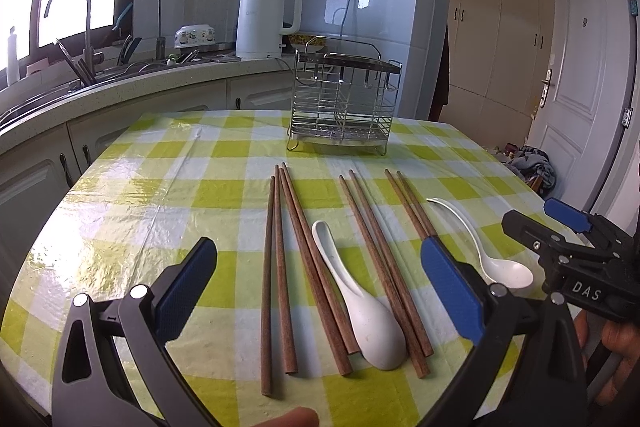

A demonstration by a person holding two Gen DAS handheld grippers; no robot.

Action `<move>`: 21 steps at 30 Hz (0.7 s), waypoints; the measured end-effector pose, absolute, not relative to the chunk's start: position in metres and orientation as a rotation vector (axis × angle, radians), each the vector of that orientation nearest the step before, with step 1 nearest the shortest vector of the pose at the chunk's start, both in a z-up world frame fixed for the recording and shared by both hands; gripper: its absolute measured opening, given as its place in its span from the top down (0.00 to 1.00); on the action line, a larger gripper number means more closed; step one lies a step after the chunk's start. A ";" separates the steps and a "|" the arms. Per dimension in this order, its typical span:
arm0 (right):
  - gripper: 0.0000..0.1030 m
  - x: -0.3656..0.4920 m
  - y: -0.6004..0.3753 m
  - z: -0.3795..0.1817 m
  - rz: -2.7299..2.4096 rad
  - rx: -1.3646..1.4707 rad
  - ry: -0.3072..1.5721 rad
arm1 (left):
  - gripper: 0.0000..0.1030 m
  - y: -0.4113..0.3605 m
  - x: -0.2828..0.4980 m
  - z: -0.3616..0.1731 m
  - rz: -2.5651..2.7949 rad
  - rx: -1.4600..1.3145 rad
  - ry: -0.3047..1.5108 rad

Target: Organize utensils

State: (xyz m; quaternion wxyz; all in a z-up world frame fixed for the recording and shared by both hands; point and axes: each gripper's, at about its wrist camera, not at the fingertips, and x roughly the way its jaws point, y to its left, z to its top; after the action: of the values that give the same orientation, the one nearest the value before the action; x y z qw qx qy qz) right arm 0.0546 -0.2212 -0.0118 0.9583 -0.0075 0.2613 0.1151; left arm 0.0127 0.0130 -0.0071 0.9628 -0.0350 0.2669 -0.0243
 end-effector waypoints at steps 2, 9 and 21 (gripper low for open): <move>0.17 0.056 -0.221 -0.015 0.237 -0.012 0.539 | 0.04 0.012 0.015 -0.009 -0.040 -0.063 0.542; 0.17 0.057 -0.214 -0.018 0.252 -0.027 0.545 | 0.04 0.010 0.014 -0.010 -0.014 -0.042 0.526; 0.17 0.055 -0.209 -0.016 0.259 -0.039 0.542 | 0.04 0.019 0.010 -0.006 -0.032 -0.076 0.520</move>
State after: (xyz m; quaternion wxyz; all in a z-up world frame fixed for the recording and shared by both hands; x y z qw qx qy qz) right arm 0.0546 -0.2086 -0.0156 0.9551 -0.0194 0.2668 0.1278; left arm 0.0100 0.0186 -0.0057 0.9655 -0.0374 0.2572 -0.0158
